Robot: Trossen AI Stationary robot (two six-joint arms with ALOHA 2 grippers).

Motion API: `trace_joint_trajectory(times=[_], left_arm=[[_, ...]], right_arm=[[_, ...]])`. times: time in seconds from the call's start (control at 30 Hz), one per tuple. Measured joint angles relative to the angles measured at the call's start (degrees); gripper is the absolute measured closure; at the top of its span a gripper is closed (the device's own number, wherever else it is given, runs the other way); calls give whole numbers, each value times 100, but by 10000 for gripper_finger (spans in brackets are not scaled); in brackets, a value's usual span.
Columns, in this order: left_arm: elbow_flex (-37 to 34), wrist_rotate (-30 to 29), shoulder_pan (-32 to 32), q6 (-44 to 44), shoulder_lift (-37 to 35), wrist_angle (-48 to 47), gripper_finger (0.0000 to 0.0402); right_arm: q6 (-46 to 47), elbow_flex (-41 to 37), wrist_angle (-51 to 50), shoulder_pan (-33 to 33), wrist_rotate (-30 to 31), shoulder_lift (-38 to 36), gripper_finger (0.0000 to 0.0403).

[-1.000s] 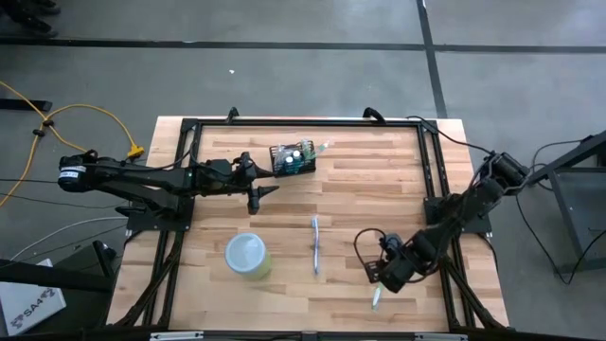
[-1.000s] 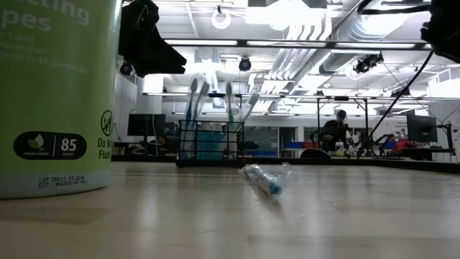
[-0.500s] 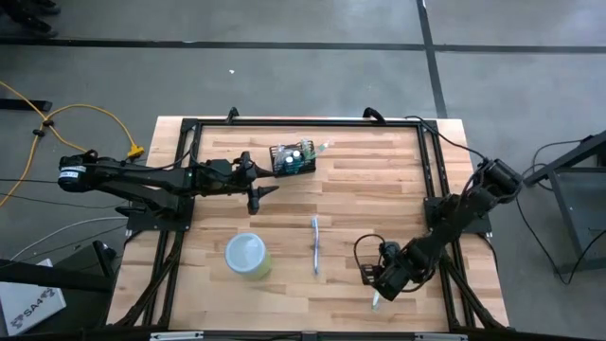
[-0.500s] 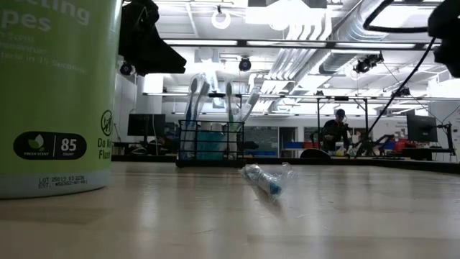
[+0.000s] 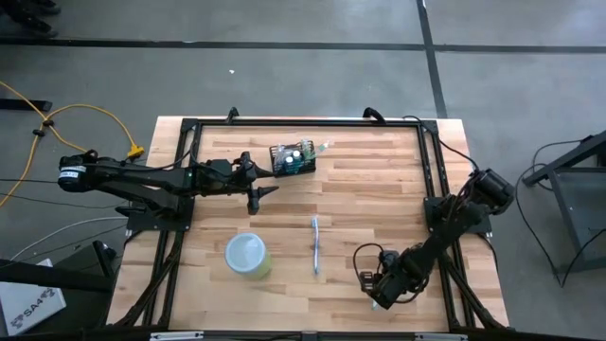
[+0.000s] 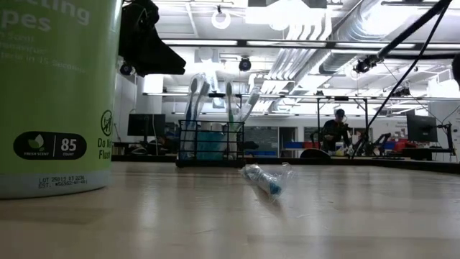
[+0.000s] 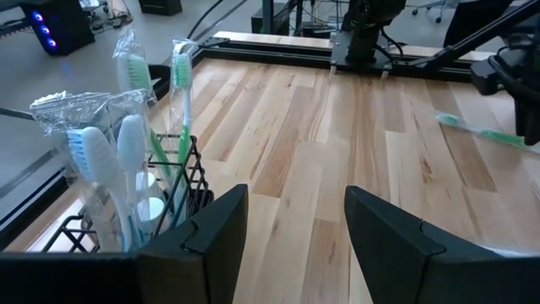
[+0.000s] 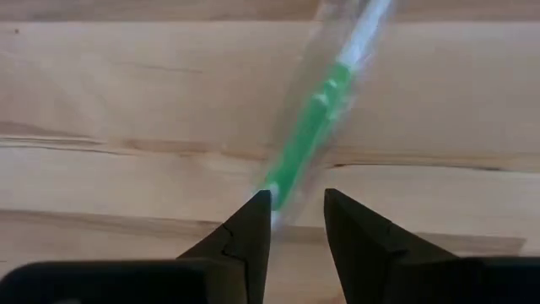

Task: Pick & Place toothbrushing station
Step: Put the green toothbrush into the black bin mesh mesh organizer

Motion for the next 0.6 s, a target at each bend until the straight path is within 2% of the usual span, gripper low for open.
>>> trace_joint_trajectory(times=[0.4, 0.6], left_arm=[[0, -1, 0, -16, 2, -28, 208], [0, 0, 0, -17, 2, -32, 208]], right_arm=[[-46, -2, 137, -5, 154, 161, 300], [-149, -8, 77, -1, 277, 165, 334]])
